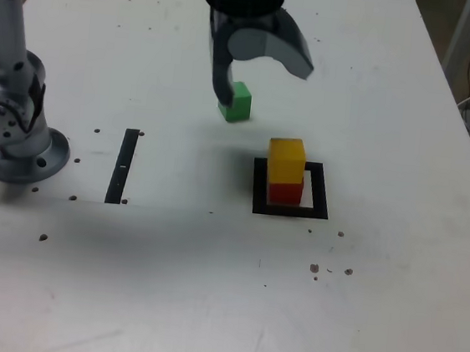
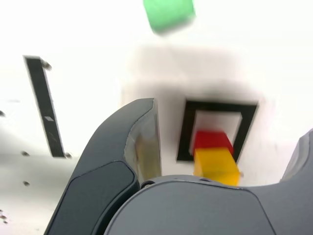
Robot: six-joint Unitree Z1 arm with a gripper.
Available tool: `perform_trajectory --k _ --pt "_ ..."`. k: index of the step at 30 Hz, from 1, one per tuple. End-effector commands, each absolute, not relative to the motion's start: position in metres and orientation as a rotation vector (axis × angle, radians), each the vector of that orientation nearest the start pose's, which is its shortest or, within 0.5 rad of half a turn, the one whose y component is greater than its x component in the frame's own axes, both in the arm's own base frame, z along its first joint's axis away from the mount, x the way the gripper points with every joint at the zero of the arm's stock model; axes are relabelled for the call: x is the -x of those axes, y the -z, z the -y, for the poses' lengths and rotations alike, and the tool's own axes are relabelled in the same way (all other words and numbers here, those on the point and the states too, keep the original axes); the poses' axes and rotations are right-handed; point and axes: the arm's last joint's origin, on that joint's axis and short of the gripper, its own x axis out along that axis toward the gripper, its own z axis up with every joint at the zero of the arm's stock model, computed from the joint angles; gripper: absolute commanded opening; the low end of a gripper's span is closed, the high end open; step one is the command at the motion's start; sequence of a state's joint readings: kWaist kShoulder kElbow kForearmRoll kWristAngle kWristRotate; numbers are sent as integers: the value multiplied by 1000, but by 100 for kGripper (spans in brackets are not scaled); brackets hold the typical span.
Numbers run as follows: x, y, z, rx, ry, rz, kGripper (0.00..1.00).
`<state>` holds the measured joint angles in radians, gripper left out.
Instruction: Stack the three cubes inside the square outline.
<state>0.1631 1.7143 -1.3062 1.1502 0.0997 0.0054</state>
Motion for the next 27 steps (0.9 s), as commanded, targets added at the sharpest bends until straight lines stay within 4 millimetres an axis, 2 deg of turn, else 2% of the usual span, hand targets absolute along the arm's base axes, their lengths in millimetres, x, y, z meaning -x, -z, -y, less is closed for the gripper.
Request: perform_trajectory --k 1,7,14,19,27 --pt "-265 -295 -64 54 -236 -1577 100" --pt "-262 -287 -89 71 -286 -1607 99" --pt "-261 -273 -108 105 -304 -1641 97" --pt "-258 -255 -114 125 -289 -1672 95" --pt "-262 -242 -112 143 -257 -1697 91"
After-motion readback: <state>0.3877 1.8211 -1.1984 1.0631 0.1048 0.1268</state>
